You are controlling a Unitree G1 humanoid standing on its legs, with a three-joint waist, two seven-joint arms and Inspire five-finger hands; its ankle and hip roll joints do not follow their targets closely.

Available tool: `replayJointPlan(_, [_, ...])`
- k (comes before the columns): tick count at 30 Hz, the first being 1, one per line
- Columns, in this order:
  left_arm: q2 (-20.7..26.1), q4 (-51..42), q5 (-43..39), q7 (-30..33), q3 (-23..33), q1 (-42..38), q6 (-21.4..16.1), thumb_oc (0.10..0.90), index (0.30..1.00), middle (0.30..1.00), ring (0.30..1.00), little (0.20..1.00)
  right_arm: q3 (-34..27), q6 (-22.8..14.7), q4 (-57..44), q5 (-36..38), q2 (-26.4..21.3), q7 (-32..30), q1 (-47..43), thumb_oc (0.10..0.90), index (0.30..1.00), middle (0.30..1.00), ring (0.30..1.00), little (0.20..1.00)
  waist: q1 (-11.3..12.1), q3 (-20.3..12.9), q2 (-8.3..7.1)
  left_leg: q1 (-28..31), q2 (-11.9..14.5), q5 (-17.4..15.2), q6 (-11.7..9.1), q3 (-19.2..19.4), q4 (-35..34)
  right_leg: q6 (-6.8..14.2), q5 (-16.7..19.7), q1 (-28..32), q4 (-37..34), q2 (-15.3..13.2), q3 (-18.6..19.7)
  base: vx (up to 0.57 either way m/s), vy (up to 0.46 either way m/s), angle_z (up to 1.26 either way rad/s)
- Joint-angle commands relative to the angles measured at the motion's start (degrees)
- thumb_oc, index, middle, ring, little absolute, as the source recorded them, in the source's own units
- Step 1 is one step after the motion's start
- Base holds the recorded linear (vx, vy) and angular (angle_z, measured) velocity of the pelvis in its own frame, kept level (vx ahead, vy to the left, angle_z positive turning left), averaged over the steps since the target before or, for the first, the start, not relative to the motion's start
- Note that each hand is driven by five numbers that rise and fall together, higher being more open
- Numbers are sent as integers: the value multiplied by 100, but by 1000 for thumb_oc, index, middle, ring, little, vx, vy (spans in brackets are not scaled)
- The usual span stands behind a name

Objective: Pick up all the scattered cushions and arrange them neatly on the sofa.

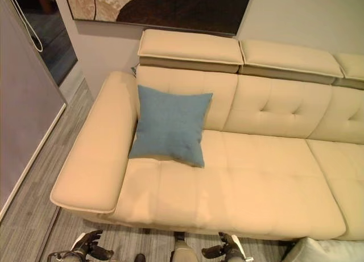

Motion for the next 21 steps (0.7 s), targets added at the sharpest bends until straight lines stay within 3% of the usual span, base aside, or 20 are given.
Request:
replayJointPlan(1, [115, 21, 186, 79, 242, -90, -82, 800, 900, 900, 900, 900, 131, -157, -185, -16, -393, -69, -188, 800, 900, 900, 900, 900, 212, -69, 316, -127, 146, 89, -176, -568, -319, -374, -618, 866, 602, 482, -154, -257, -30, -17])
replayJointPlan(5, [123, 54, 164, 84, 262, -86, -64, 800, 900, 900, 900, 900, 66, -179, -196, 60, -345, -71, -177, 800, 900, 900, 900, 900, 401, -285, 235, -363, 199, 208, -248, -356, -329, -329, -752, 1591, 314, 321, -198, -161, -102, -20])
replayJointPlan(6, [107, 11, 95, 116, 249, -110, -65, 800, 900, 900, 900, 900, 82, -190, -261, 116, -310, -96, -175, 800, 900, 900, 900, 900, 471, -370, 121, -463, 218, 245, -312, -276, -332, -356, -875, 1744, -64, 338, -227, -88, -142, -46])
replayJointPlan(8, [71, 25, 52, 156, 232, -136, -71, 800, 900, 900, 900, 900, 94, -192, -240, 157, -297, -119, -161, 800, 900, 900, 900, 900, 465, -418, 48, -511, 264, 222, -367, -195, -273, -381, -943, 1857, -474, 397, -149, -108, -180, -43])
replayJointPlan(15, [-63, -72, -3, 166, -37, -345, -48, 800, 900, 900, 900, 900, 14, -193, -98, 414, -324, -168, -79, 800, 900, 900, 900, 900, 192, -266, 93, -704, 443, 429, -576, -94, -168, -579, -893, 1837, -790, 603, -111, -112, -108, 5])
replayJointPlan(21, [-172, -136, 18, 173, -162, -388, -40, 800, 900, 900, 900, 900, 13, -164, 135, 384, -308, -205, -28, 800, 900, 900, 900, 900, 153, -201, 123, -670, 398, 403, -586, -210, -96, -564, -698, 1906, -1019, 594, -55, -41, 7, 7])
